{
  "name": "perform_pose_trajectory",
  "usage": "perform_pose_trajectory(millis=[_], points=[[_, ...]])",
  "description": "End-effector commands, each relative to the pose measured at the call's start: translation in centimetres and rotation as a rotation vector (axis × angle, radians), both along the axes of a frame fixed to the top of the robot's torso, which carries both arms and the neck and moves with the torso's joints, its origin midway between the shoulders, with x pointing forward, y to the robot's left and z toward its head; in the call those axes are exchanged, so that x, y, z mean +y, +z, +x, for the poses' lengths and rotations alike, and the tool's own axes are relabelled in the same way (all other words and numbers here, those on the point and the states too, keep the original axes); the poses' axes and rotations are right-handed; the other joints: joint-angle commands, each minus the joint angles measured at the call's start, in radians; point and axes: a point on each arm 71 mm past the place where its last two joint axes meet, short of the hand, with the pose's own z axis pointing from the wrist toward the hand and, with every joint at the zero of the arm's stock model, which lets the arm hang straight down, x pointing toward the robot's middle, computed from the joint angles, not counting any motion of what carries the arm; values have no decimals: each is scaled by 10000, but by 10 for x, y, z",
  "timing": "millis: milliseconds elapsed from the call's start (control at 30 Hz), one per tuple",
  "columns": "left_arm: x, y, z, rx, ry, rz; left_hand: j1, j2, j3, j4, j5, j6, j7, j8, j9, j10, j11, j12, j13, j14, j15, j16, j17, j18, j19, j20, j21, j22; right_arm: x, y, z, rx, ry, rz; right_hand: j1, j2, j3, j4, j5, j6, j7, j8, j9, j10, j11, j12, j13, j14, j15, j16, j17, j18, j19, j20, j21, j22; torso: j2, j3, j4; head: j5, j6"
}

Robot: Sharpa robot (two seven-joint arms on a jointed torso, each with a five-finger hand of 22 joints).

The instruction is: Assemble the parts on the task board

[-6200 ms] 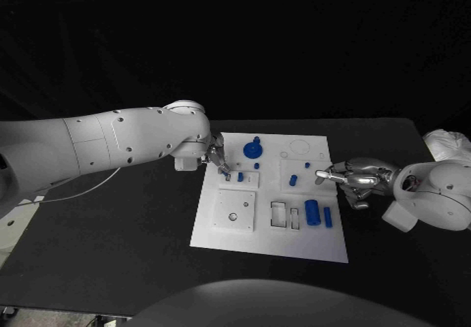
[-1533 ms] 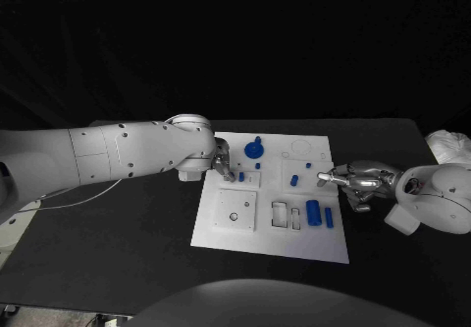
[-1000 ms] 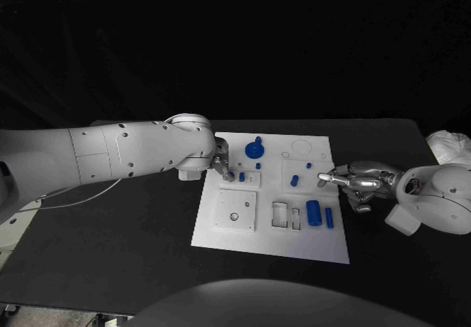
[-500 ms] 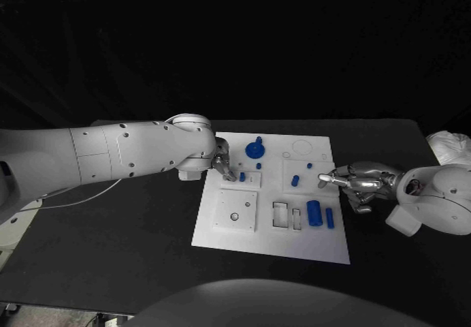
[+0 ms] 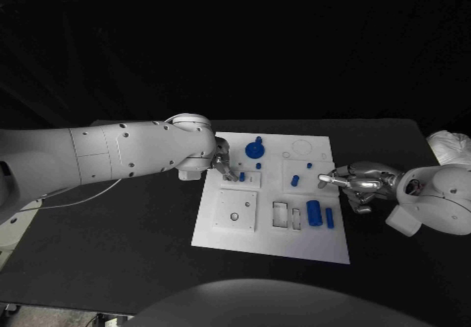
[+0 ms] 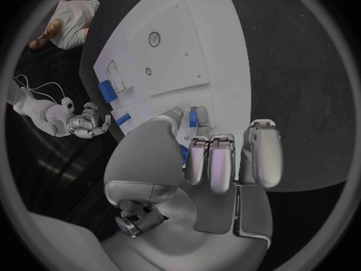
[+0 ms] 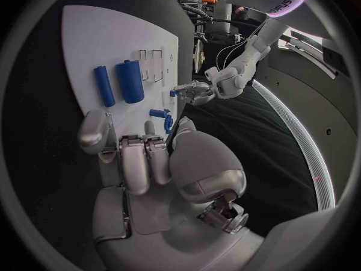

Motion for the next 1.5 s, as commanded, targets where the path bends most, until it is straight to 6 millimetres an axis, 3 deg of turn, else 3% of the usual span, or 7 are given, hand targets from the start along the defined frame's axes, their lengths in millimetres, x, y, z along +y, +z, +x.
perform_pose_trajectory(millis=[33,267,400,1500], points=[[-2,-2,-2,133,-211,-29,-111,58,-57,-2,164,-60,-31,-37,-18,1057,53,25,2635,1022,66,25,2634,0,215,75,-26,2111,1,-1,-2,104,172,19,77,-6,41,-7,30,-1,-4,-31,-14,107,-70,-50,442,174,-16,-40,1658,54,-61,-24,-60,1249,1,-4,-1,-6,-1],[-2,-2,-1,69,-239,-145,-129,163,-43,5,898,-46,-54,-10,-60,1057,39,25,2635,1022,57,25,2634,1,217,72,-26,2112,1,-1,-2,117,173,10,76,-8,41,-6,28,0,-3,-32,-15,101,-70,-54,438,169,-16,-46,1652,54,-63,-23,-64,1248,1,-3,-2,2,-1],[-2,-2,-1,8,-316,-304,-141,214,7,1,1092,-21,-75,10,-70,1057,24,25,2635,1022,50,25,2634,0,219,69,-21,2114,1,-1,-2,130,176,2,76,-8,41,-6,28,0,-3,-32,-15,101,-70,-54,438,169,-16,-46,1652,54,-63,-23,-64,1248,2,-4,-5,-4,-1],[2,-1,3,-82,-170,-261,38,216,334,-4,1043,75,-142,129,-40,1057,-14,25,2635,1022,15,25,2634,-10,243,40,27,2128,1,-2,-2,293,243,-86,-53,20,30,110,-41,20,7,-39,-25,27,-58,-96,384,110,-6,-108,1589,76,-138,-16,-185,1214,-4,-4,-5,-18,-1]])
